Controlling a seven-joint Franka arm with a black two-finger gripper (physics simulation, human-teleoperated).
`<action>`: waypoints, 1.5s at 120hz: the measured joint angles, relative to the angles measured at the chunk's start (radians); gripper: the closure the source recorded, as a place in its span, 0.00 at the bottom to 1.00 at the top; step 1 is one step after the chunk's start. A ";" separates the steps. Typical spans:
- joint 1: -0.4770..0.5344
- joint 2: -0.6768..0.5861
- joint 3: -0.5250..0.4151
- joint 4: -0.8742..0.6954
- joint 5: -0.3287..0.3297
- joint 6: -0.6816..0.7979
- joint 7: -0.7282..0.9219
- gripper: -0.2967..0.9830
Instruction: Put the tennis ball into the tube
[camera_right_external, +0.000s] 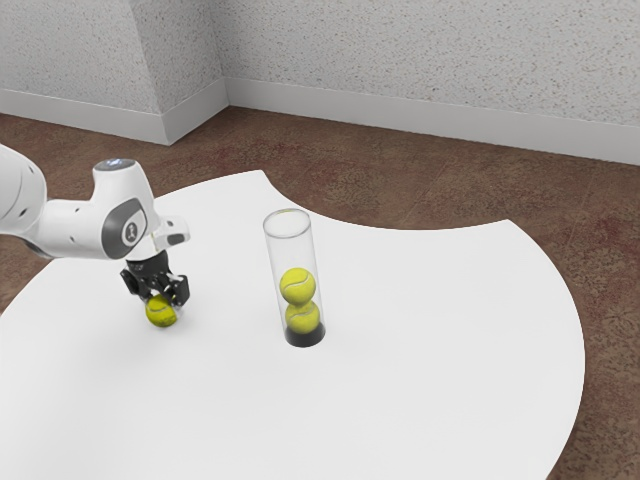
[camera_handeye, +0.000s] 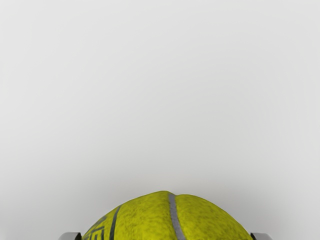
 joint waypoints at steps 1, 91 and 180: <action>0.000 -0.001 0.000 0.000 0.000 0.000 0.000 0.50; 0.015 -0.386 -0.191 0.130 -0.053 -0.369 -0.010 0.52; -0.145 -0.182 -0.260 0.443 -0.065 -0.516 0.000 0.52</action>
